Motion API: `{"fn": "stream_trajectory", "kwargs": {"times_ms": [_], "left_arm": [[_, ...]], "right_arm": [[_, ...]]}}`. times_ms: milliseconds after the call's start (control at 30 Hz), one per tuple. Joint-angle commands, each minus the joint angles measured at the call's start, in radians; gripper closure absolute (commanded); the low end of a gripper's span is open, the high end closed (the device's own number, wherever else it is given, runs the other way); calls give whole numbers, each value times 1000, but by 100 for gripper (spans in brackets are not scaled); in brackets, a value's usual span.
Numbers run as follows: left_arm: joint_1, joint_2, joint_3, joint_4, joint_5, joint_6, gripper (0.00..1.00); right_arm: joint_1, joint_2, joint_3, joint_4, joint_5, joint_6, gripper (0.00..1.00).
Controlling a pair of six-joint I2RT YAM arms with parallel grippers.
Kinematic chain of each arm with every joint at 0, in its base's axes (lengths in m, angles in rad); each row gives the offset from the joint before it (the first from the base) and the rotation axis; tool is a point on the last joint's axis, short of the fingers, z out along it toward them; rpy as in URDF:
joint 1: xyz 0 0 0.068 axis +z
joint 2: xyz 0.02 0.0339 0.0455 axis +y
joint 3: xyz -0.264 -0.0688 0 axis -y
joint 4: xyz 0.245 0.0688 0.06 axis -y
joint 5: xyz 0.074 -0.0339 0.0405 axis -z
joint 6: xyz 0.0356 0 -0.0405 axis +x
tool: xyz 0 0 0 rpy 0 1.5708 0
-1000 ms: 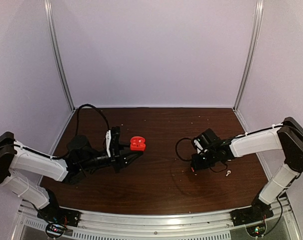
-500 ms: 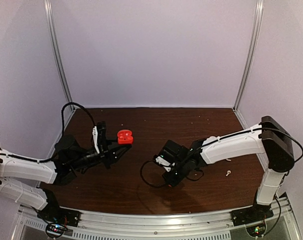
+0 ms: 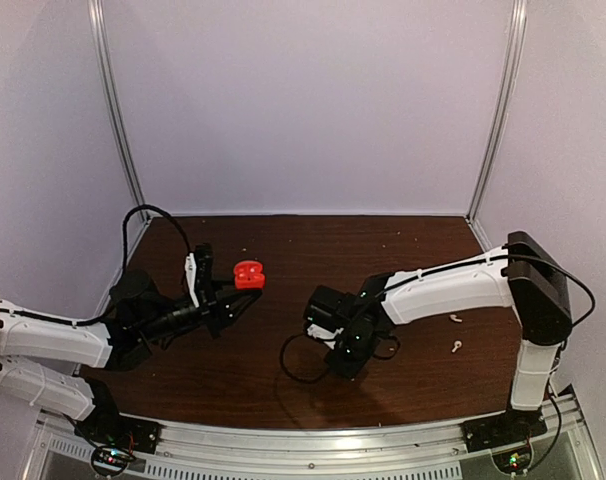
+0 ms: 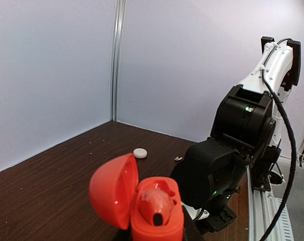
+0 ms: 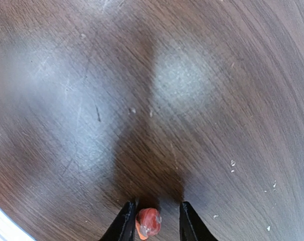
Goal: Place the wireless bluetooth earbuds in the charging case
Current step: Move the right earbud to the center of the board, then pick up the right earbud from the center of the board.
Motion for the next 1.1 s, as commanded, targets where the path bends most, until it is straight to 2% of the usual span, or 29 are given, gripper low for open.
{"fn": "stream_trajectory", "kwargs": {"times_ms": [0,300,533,700,867,1067], "left_arm": [[8,-14,-1,26,-10,7,100],[8,-9,0,28,-7,10,100],[8,-1,3,35,-3,12,100],[8,1,4,35,1,12,100],[8,-5,2,32,-5,13,100],[8,2,6,32,1,14,100]], "right_arm": [[6,35,59,-87,24,-3,69],[7,59,84,-152,-1,4,69],[7,75,115,-158,-3,3,74],[8,101,150,-170,4,-7,71],[10,109,154,-183,5,-15,75],[12,103,149,-208,4,-17,73]]}}
